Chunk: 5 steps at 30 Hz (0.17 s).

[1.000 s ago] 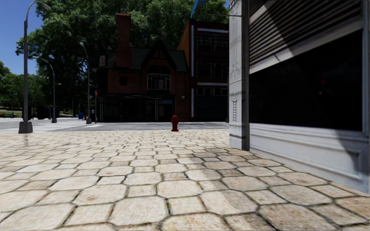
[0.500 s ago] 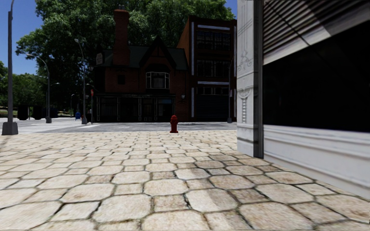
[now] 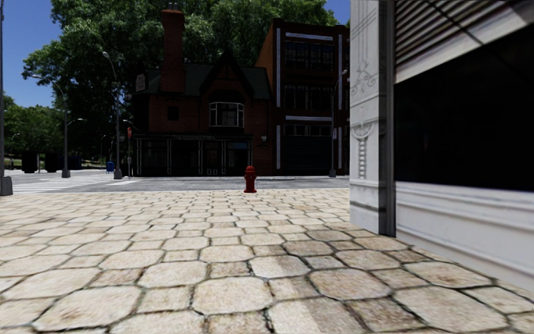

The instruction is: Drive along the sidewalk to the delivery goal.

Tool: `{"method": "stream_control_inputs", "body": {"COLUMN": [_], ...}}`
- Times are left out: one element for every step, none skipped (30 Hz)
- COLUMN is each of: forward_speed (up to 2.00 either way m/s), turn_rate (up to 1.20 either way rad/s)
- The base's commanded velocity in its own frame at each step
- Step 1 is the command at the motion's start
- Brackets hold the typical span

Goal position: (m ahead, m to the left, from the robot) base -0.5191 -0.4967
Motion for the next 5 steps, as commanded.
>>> {"method": "stream_control_inputs", "body": {"forward_speed": [0.00, 0.00, 0.00, 0.00, 0.00], "turn_rate": [0.00, 0.00, 0.00, 0.00, 0.00]}}
